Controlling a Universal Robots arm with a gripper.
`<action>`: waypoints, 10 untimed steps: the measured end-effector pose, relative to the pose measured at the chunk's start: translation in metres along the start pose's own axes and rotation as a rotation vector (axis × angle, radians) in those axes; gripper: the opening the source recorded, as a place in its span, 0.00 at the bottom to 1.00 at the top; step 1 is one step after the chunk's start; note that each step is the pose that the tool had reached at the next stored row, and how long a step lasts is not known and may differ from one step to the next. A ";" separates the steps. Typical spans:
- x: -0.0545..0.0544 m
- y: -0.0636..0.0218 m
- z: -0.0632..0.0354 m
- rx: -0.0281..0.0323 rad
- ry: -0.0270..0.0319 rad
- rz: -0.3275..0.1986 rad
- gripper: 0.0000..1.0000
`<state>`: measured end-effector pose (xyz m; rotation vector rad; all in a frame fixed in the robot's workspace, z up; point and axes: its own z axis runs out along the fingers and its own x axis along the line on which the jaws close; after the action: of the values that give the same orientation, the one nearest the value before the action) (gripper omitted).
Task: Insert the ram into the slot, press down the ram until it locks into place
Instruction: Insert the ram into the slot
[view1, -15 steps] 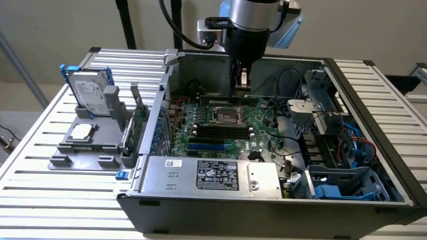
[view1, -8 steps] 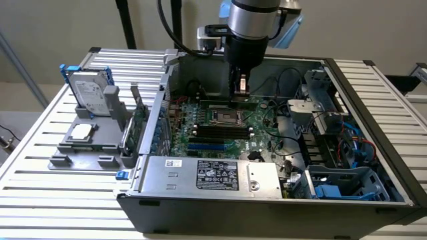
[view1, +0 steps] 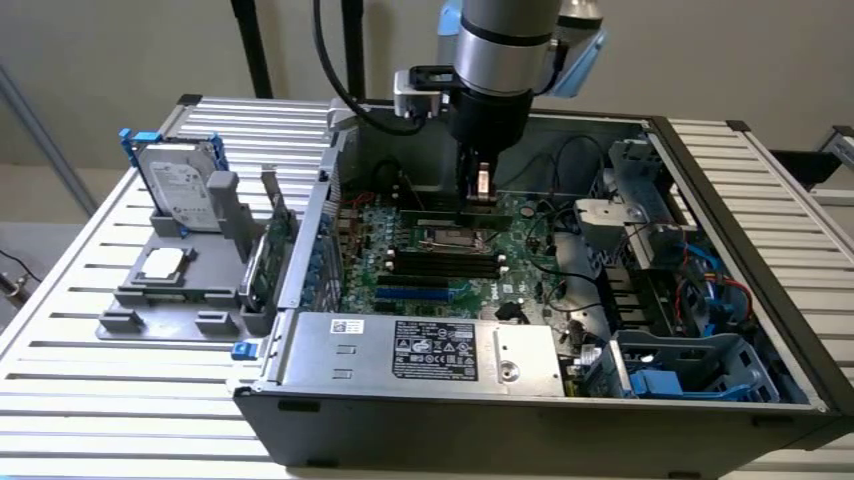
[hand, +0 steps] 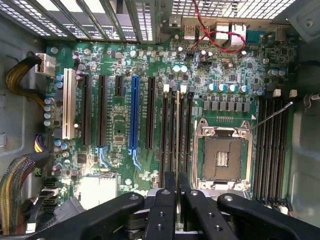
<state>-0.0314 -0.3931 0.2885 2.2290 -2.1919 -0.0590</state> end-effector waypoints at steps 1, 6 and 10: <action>0.000 0.0003 0.0019 0.0000 0.0000 0.000 0.13; 0.000 0.0028 0.0111 0.0000 -0.0001 0.000 0.13; 0.000 0.0046 0.0183 0.0000 0.0000 0.000 0.13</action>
<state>-0.0366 -0.3931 0.2704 2.2287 -2.1923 -0.0590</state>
